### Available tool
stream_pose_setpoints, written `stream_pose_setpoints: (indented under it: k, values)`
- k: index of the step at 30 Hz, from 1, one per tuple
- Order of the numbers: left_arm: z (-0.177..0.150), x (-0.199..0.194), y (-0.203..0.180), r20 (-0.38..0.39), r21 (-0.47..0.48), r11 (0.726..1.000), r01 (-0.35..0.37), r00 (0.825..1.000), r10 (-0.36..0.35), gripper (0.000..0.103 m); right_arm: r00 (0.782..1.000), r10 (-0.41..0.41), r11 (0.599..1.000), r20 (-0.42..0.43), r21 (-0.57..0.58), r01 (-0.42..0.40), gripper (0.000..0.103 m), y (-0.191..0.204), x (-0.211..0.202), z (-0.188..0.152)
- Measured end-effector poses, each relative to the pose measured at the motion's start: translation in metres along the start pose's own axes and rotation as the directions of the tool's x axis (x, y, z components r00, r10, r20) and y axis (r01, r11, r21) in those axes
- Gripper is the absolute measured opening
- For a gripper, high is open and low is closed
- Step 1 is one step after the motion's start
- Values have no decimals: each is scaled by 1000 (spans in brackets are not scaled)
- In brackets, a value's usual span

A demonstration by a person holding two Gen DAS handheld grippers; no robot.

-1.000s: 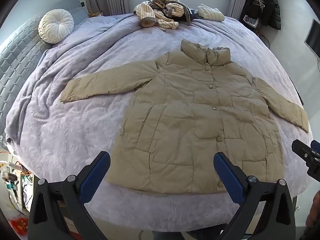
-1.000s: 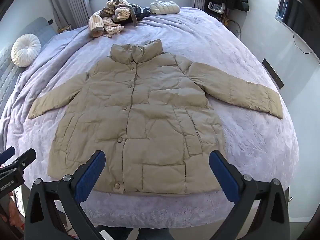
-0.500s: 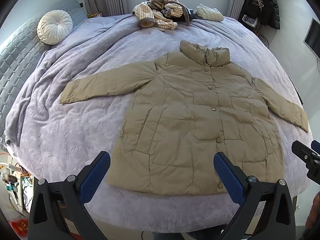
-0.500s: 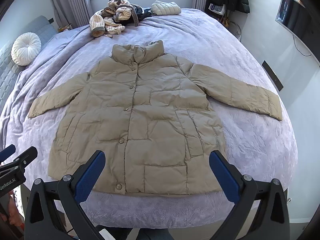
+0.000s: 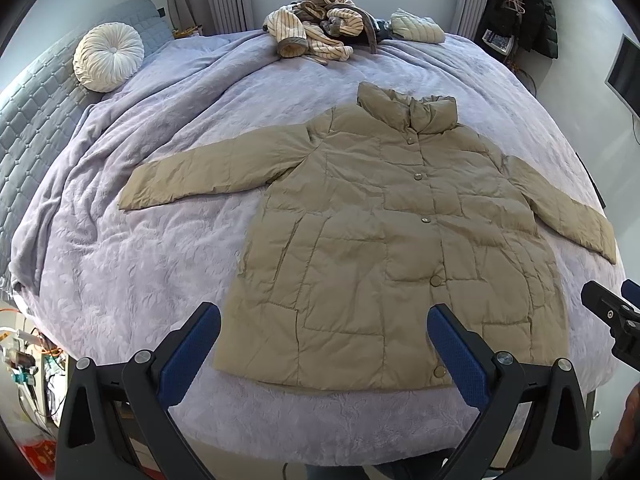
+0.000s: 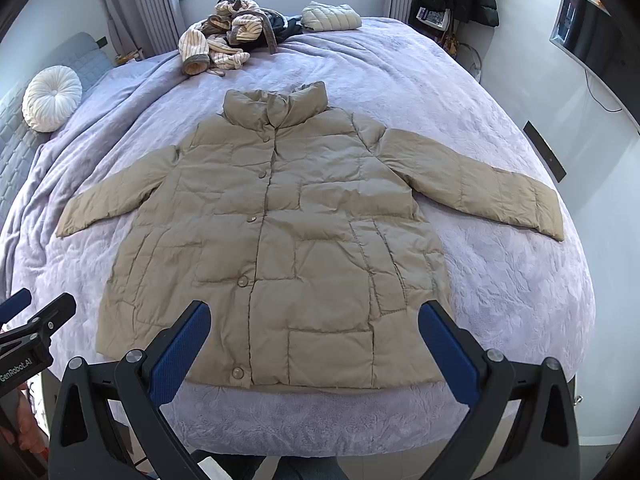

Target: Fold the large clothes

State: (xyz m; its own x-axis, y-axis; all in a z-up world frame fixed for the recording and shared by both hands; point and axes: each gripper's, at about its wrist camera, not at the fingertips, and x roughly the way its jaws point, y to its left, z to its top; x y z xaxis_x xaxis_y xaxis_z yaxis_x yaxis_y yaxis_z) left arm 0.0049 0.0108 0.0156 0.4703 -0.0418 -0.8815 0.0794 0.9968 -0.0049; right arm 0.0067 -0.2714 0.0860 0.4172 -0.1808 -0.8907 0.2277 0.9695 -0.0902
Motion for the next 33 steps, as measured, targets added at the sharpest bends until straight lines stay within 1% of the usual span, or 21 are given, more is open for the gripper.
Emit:
stream_pose_setpoints:
  k: [33]
  values:
    - [-1, 0, 0, 2, 1, 1000, -1, 1000, 1, 103, 1000, 3, 1000, -1, -4, -3, 103, 2, 1, -1]
